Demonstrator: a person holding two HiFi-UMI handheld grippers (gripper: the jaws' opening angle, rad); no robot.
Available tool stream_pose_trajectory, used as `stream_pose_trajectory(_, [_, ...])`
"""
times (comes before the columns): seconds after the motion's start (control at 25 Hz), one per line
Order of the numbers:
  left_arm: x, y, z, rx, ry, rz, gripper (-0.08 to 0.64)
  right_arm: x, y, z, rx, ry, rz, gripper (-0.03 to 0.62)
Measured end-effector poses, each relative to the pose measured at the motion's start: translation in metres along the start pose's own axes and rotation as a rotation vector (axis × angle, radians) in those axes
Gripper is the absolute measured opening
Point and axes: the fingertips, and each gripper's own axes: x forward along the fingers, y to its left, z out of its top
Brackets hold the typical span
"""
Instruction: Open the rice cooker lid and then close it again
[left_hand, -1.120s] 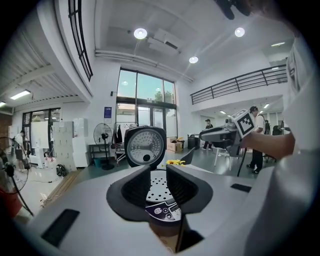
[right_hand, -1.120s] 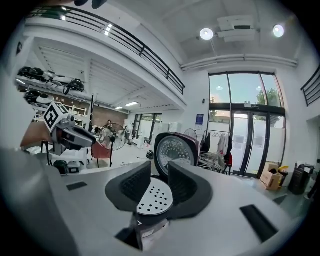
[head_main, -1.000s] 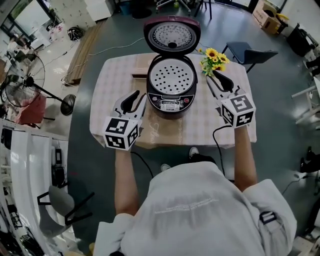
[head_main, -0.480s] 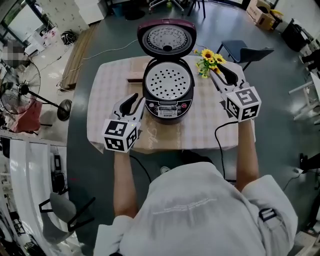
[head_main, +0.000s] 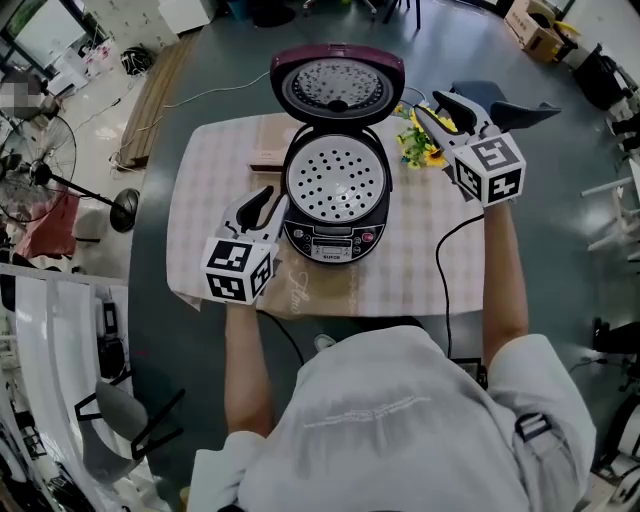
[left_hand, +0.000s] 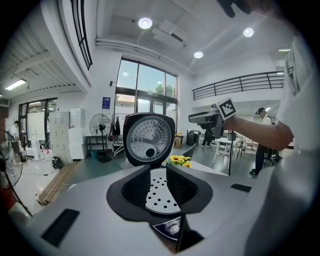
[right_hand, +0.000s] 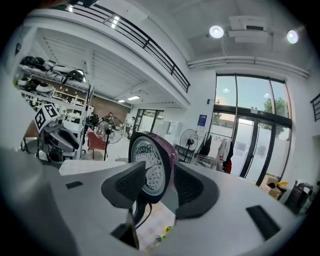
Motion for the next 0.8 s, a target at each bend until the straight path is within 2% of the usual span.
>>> stream_pose_trajectory(0.28, [0.026,0.01,-0.004,-0.02,0.033,-0.009,0.112,0.05,-0.016,0.008,-0.083,0.041,0.112,0.253])
stream_pose_trajectory(0.56, [0.045,0.021,-0.015,-0.041,0.06,-0.008,0.112,0.09,-0.02,0.006,-0.088,0.07,0.268,0.284])
stream_pose_trajectory(0.8, [0.054,0.027,-0.02,-0.059,0.077,-0.006,0.112,0.109,-0.021,0.014,-0.087,0.045,0.389,0.285])
